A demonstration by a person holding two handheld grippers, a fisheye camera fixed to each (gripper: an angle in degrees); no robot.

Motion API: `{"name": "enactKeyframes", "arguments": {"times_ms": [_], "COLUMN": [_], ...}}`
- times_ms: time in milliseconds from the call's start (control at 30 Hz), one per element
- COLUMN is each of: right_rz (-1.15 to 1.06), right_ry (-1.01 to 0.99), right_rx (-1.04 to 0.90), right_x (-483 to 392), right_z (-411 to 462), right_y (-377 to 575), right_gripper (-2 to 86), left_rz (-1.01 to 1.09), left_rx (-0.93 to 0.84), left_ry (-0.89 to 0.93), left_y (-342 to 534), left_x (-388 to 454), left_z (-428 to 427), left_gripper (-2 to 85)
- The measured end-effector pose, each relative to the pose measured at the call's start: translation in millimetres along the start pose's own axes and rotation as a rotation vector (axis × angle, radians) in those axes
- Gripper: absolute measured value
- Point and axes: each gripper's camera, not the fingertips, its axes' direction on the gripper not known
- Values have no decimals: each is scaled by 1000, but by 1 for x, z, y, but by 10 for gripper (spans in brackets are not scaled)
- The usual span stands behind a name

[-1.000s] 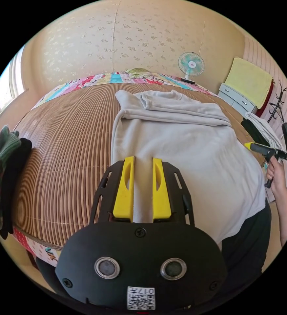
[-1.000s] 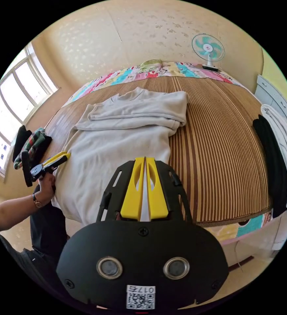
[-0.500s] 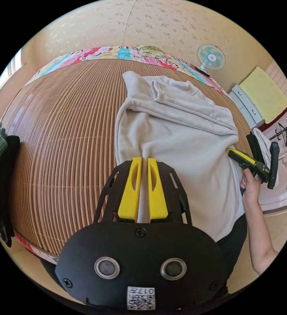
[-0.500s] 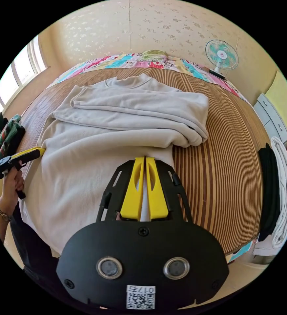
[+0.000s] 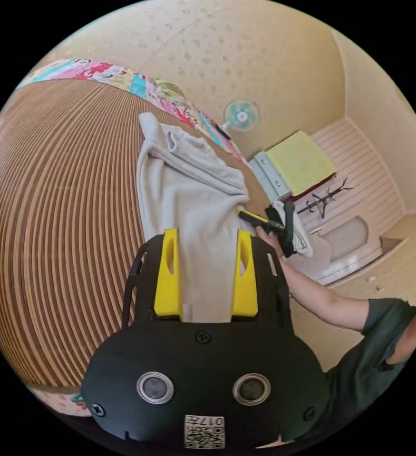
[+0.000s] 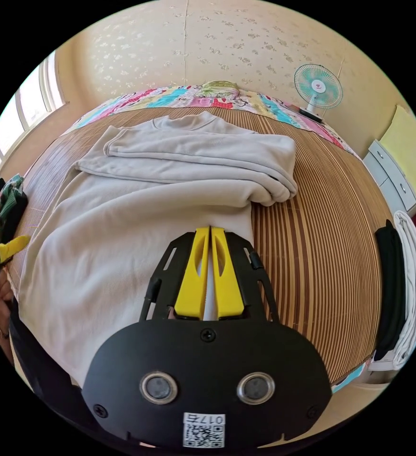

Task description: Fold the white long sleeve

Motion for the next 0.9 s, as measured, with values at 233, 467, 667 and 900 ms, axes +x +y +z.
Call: {"name": "enactKeyframes", "arguments": {"times_ms": [233, 467, 667, 900], "right_rz": [21, 209, 436, 602], "right_ry": [-46, -131, -360, -747], "right_rx": [-15, 92, 59, 130], "right_x": [28, 86, 203, 259], "right_z": [-11, -139, -169, -178], "right_y": [-2, 83, 198, 242], "right_gripper": [7, 17, 111, 52], "left_rz": [-207, -150, -171, -223], "left_rx": [-16, -164, -35, 16], "left_ry": [-212, -193, 123, 286], "left_y": [118, 90, 90, 81], "left_x": [-1, 9, -10, -28], "left_z": [-72, -69, -119, -152], "left_gripper": [140, 57, 52, 52]}}
